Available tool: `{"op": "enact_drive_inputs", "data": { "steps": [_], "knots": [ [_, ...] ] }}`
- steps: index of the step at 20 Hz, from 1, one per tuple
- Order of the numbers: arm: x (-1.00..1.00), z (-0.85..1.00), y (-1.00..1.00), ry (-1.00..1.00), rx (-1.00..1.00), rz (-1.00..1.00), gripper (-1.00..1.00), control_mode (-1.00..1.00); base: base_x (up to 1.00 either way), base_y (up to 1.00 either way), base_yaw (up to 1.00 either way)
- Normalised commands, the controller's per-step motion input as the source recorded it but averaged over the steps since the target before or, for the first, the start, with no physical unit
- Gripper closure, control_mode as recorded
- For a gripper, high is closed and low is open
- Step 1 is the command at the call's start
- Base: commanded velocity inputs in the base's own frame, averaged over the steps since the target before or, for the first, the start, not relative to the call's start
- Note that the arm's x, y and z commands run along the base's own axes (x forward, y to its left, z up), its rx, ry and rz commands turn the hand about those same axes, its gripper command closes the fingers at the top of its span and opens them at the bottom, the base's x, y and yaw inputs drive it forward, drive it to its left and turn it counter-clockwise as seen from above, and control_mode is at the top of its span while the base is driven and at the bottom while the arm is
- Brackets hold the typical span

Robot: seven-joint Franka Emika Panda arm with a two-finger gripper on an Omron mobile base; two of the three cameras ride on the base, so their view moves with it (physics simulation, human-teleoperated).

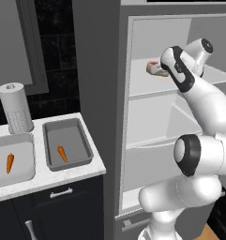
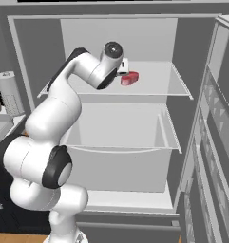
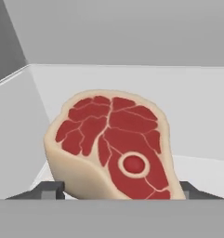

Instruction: Place one carrot and one steak in each tupperware on the nearby counter, to pack two identical lunches.

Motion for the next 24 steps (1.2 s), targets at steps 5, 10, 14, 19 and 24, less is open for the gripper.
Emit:
{"op": "enact_drive_inputs", "data": {
  "steps": [5,10,14,19,24],
  "knots": [
    [-0.11,-0.12,0.01,-0.17,0.04,0.00,1.00,-1.00,0.00,0.00,0.00],
    [-0.41,0.00,0.19,-0.25,0.01,0.00,1.00,-1.00,0.00,0.00,0.00],
    [-0.52,0.10,0.22,-0.05,0.00,0.00,1.00,-1.00,0.00,0.00,0.00],
    [-0.61,0.60,0.00,0.00,-0.01,0.00,1.00,-1.00,0.00,0.00,0.00],
    [-0.79,0.32,0.00,0.00,-0.05,0.00,1.00,-1.00,0.00,0.00,0.00]
  ]
}}
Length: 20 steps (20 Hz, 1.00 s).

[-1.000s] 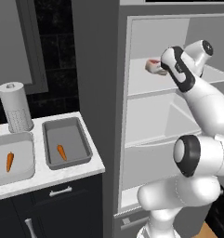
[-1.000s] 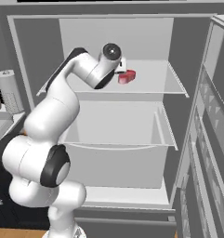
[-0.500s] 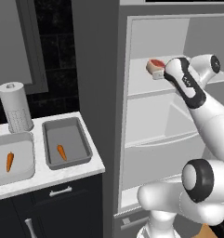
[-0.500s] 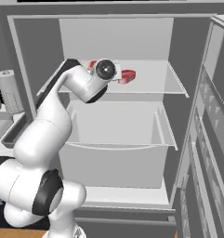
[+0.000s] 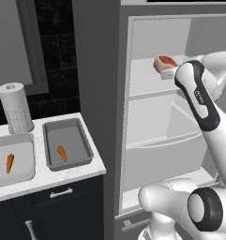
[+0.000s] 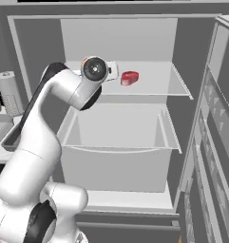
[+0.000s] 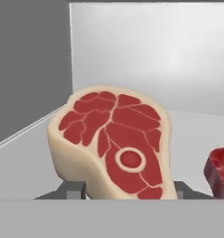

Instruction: Place one carrot and one steak in each tupperware on the nearby counter, to pack two identical lunches.

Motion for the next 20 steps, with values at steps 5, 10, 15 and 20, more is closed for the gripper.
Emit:
{"op": "enact_drive_inputs", "data": {
  "steps": [5,10,15,20],
  "knots": [
    [-0.98,0.01,-0.02,0.00,-0.06,0.00,1.00,-1.00,0.00,0.00,0.00],
    [-1.00,0.00,-0.11,0.00,-0.01,0.00,1.00,-1.00,0.00,0.00,0.00],
    [-0.73,-0.08,-0.01,0.00,-0.04,0.00,1.00,-1.00,0.00,0.00,0.00],
    [-0.11,-0.22,0.00,0.05,-0.02,0.00,1.00,-1.00,0.00,0.00,0.00]
  ]
}}
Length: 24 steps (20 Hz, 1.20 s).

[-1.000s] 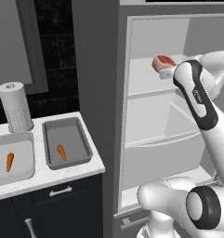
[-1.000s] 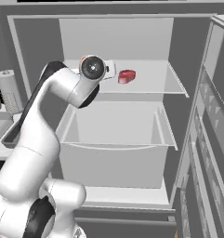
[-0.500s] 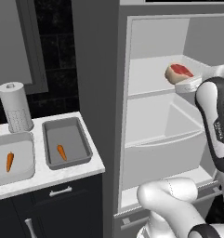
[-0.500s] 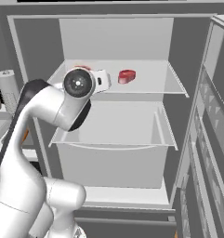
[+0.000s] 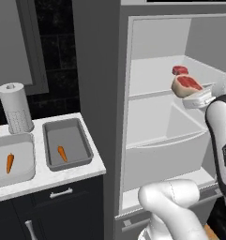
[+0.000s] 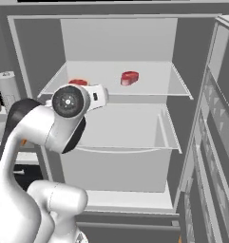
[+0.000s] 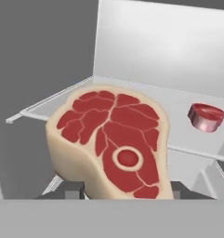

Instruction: Place one carrot and one steak in each tupperware on the nearby counter, to pack two identical lunches.

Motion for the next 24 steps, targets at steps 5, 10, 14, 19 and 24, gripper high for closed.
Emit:
{"op": "enact_drive_inputs", "data": {
  "steps": [5,10,14,19,24],
  "knots": [
    [-0.44,-0.14,0.00,-0.04,0.00,0.00,1.00,1.00,-0.40,0.00,0.00],
    [0.00,0.00,0.00,0.00,0.00,0.00,1.00,1.00,-1.00,0.57,0.07],
    [0.00,0.00,0.00,0.00,0.00,0.00,1.00,1.00,-0.78,1.00,0.15],
    [0.00,0.00,0.00,0.00,0.00,0.00,1.00,1.00,-0.33,1.00,0.17],
    [0.00,0.00,0.00,0.00,0.00,0.00,1.00,1.00,0.28,1.00,0.08]
  ]
}}
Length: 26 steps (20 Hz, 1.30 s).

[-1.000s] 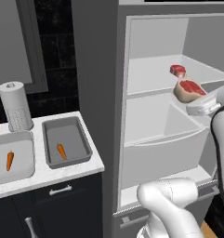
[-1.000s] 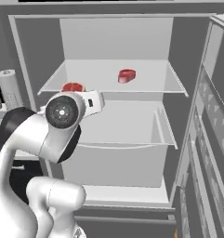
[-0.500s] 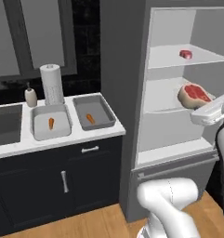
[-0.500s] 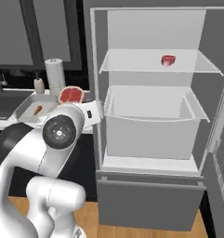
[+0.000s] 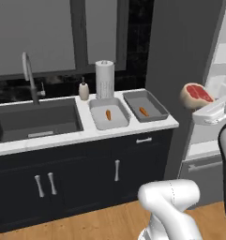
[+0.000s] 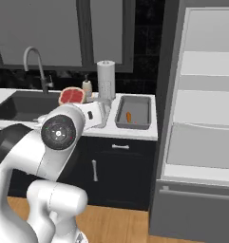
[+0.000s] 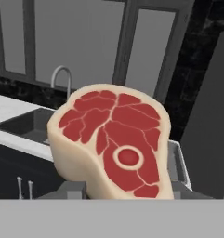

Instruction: Place one carrot and one steak in each tupperware on the nearby counter, to pack two identical lunches.

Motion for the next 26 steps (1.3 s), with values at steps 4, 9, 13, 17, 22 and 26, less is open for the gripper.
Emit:
{"op": "enact_drive_inputs", "data": {
  "steps": [4,9,13,17,22,26],
  "knots": [
    [0.00,0.00,0.00,0.00,0.00,0.00,1.00,1.00,0.90,0.85,0.01],
    [0.00,0.00,0.00,0.00,0.00,0.00,1.00,1.00,0.90,0.28,0.00],
    [0.00,0.00,0.00,0.00,0.00,0.00,1.00,1.00,0.83,-0.17,0.00],
    [0.00,0.00,0.00,0.00,0.00,0.00,1.00,1.00,0.80,0.00,0.00],
    [0.20,-0.55,-0.05,0.04,0.00,0.00,1.00,-1.00,0.30,0.00,0.00],
    [0.09,-1.00,-0.08,0.14,-0.07,0.00,1.00,-1.00,0.00,0.00,0.00]
  ]
}}
